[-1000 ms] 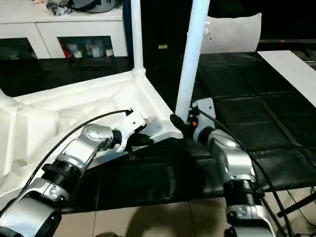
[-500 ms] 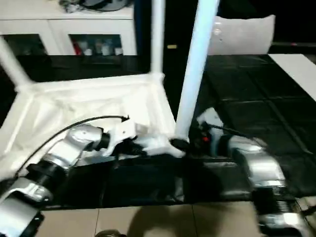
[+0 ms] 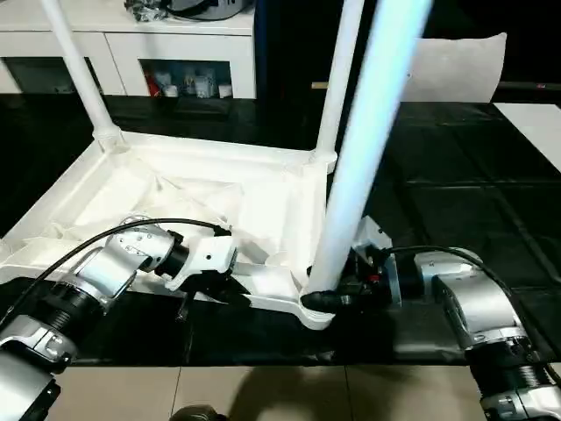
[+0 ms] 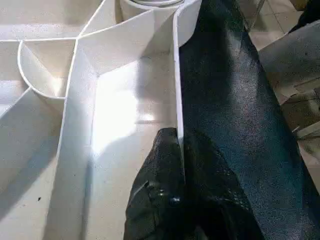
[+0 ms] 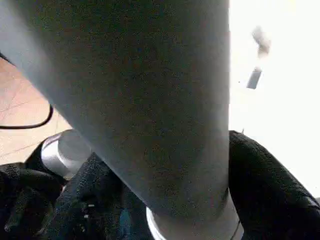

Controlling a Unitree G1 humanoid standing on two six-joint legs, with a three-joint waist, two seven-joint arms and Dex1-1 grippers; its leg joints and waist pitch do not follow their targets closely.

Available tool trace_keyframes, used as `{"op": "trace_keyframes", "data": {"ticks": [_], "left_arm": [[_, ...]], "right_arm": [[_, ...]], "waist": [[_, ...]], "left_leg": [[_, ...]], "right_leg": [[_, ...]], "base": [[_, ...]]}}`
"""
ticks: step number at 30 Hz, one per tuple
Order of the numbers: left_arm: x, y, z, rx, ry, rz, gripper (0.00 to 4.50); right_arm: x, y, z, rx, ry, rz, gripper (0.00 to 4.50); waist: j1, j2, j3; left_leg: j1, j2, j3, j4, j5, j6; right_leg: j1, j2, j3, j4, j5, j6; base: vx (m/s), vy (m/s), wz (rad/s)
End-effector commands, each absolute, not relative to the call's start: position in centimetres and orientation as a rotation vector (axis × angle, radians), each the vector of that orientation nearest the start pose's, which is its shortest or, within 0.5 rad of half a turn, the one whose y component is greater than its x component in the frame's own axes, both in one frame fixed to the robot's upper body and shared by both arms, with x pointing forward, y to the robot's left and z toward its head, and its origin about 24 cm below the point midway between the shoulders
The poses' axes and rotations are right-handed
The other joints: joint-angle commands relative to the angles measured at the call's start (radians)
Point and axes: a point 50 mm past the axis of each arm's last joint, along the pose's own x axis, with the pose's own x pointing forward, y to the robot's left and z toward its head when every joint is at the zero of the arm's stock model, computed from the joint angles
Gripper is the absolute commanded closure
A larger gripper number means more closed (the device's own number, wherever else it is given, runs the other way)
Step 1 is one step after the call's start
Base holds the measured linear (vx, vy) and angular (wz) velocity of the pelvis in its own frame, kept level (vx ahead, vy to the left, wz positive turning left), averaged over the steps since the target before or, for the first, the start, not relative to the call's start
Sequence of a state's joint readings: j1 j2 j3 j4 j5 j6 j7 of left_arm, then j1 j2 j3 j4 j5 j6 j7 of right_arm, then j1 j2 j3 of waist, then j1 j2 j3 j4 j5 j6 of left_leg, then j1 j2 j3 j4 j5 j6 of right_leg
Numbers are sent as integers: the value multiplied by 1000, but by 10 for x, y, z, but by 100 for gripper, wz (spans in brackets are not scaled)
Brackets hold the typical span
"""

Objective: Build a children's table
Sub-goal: Rotate leg to tighten

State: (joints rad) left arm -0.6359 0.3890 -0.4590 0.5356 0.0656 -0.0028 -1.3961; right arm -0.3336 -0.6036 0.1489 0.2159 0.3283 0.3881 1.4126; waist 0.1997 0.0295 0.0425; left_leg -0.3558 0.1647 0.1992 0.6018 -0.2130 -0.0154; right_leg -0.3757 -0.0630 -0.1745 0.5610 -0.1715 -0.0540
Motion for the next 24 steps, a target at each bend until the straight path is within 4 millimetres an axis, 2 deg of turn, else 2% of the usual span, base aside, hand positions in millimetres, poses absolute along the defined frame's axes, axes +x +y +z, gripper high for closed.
{"op": "trace_keyframes", "data": {"ticks": [1,5,10,13,14,15,16,17,18,19,20,21,22,23,24], "left_arm": [[298,101,59,659,446,-1728,450],[298,103,58,645,446,-1715,450],[301,101,57,606,440,-1657,450],[304,98,57,570,438,-1614,450],[307,95,58,529,448,-1563,450],[308,94,58,506,456,-1531,450],[312,89,58,470,457,-1469,450],[314,87,58,449,458,-1431,450],[314,87,58,449,458,-1431,450],[314,87,58,449,458,-1431,450],[315,86,58,439,457,-1411,450],[315,86,58,439,457,-1411,450],[323,78,59,396,446,-1292,450],[323,78,59,396,446,-1292,450],[333,68,59,348,437,-1135,450]], "right_arm": [[264,-193,74,-32,474,1442,199],[263,-192,75,-10,475,1454,222],[260,-190,74,25,468,1444,229],[263,-186,73,43,443,1393,230],[270,-182,72,58,422,1315,230],[274,-179,72,68,411,1268,230],[282,-175,69,60,398,1174,230],[287,-172,68,52,393,1116,231],[287,-172,68,52,393,1116,233],[287,-172,68,52,393,1116,236],[289,-170,67,46,389,1085,237],[289,-170,67,46,389,1085,239],[304,-165,62,54,405,907,239],[304,-165,62,54,405,907,240],[320,-157,55,77,426,683,240]], "waist": [[-6,-18,-68],[-6,-17,-69],[-5,-17,-70],[-6,-18,-66],[-9,-15,-64],[-16,-16,-61],[-17,-16,-61],[-26,-19,-58],[-35,-20,-59],[-38,-21,-60],[-43,-19,-61],[-45,-18,-63],[-50,-18,-65],[-63,-16,-63],[-64,-20,-68]], "left_leg": [[15,104,-47,-64,-81,74],[15,106,-47,-64,-77,75],[17,107,-47,-64,-74,73],[16,104,-46,-66,-90,67],[17,102,-47,-67,-105,59],[22,104,-50,-69,-118,44],[22,101,-50,-69,-128,39],[24,95,-49,-69,-133,24],[19,89,-50,-68,-134,20],[17,87,-49,-68,-130,25],[19,87,-47,-68,-126,35],[19,89,-48,-67,-120,38],[13,90,-51,-67,-106,47],[14,93,-53,-69,-100,38],[13,89,-51,-66,-86,36]], "right_leg": [[47,-140,91,-67,-302,-30],[46,-139,90,-66,-295,-29],[47,-141,91,-65,-289,-30],[46,-142,89,-73,-329,-24],[46,-141,86,-78,-359,-16],[44,-141,83,-83,-387,-15],[45,-142,83,-87,-406,-8],[43,-142,79,-93,-439,0],[52,-142,75,-97,-463,15],[53,-142,76,-98,-464,24],[48,-139,79,-99,-456,29],[48,-138,80,-96,-439,26],[52,-138,80,-90,-404,18],[46,-136,77,-87,-383,-6],[51,-138,80,-83,-366,-10]], "base": [[0,0,0],[0,0,0],[0,0,0],[0,0,0],[0,0,0],[0,0,0],[0,0,0],[0,0,0],[0,0,0],[0,0,0],[0,0,0],[0,0,0],[0,0,0],[0,0,0],[0,0,0]]}}
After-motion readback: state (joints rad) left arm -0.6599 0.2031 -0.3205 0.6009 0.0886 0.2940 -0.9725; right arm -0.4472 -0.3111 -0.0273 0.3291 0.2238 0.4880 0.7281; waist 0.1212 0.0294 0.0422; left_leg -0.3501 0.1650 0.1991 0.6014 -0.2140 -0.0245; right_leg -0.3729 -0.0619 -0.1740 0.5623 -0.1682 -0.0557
